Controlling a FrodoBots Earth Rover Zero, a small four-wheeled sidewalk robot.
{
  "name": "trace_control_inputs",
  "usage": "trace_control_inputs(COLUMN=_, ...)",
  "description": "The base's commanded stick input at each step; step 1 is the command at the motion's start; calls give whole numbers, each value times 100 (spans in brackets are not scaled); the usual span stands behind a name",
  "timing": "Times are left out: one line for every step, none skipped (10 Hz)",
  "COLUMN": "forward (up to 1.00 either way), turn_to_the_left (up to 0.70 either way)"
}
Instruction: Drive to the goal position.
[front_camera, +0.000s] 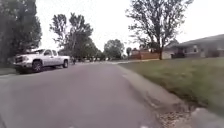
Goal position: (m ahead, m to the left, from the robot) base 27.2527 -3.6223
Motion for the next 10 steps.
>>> trace_control_inputs(forward=100, turn_to_the_left=0)
trace_control_inputs(forward=100, turn_to_the_left=-3)
trace_control_inputs(forward=100, turn_to_the_left=-12)
trace_control_inputs(forward=100, turn_to_the_left=-10)
trace_control_inputs(forward=100, turn_to_the_left=-6)
trace_control_inputs(forward=100, turn_to_the_left=0)
trace_control_inputs(forward=100, turn_to_the_left=0)
trace_control_inputs(forward=100, turn_to_the_left=0)
trace_control_inputs(forward=100, turn_to_the_left=-27)
trace_control_inputs(forward=100, turn_to_the_left=-37)
